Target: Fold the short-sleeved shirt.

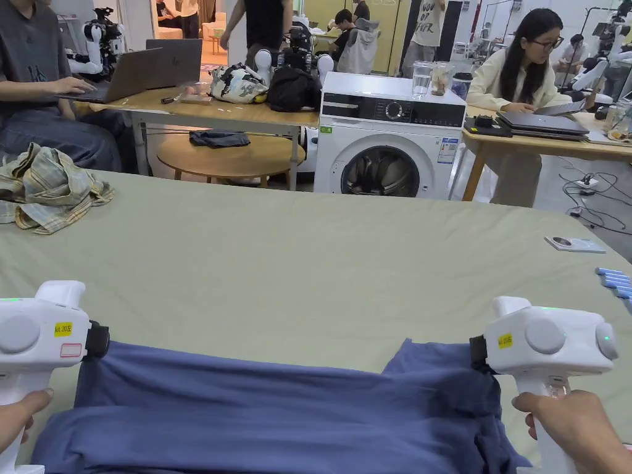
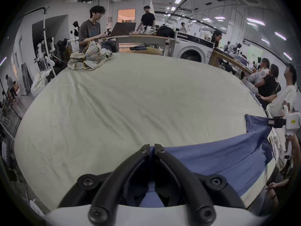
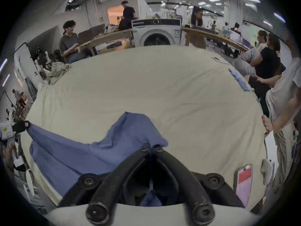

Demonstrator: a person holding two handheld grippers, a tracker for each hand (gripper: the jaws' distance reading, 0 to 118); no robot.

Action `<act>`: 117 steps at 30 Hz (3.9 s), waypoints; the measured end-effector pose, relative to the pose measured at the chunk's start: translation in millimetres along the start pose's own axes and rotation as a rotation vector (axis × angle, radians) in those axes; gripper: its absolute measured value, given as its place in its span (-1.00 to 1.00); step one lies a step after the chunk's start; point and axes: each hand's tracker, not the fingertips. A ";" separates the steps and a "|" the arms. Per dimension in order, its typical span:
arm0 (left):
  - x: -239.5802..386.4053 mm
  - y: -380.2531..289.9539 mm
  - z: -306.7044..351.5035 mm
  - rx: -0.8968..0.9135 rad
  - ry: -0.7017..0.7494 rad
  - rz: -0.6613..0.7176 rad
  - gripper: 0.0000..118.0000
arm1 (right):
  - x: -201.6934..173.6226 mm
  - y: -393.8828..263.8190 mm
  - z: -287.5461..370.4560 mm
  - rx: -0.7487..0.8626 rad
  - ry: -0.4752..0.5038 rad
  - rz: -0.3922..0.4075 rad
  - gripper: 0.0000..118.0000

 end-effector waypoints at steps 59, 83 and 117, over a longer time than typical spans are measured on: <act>80.9 -77.7 84.8 0.648 0.150 -0.101 -1.00 | -136.8 -91.7 72.9 0.749 -0.140 -0.046 -1.00; -118.9 -89.3 28.0 -0.119 -0.316 0.318 0.16 | -188.0 -84.8 42.6 0.678 -0.017 0.108 -1.00; -131.4 -105.9 12.2 -0.169 -0.699 0.538 -0.92 | -176.9 -86.2 19.7 0.601 0.003 0.086 -1.00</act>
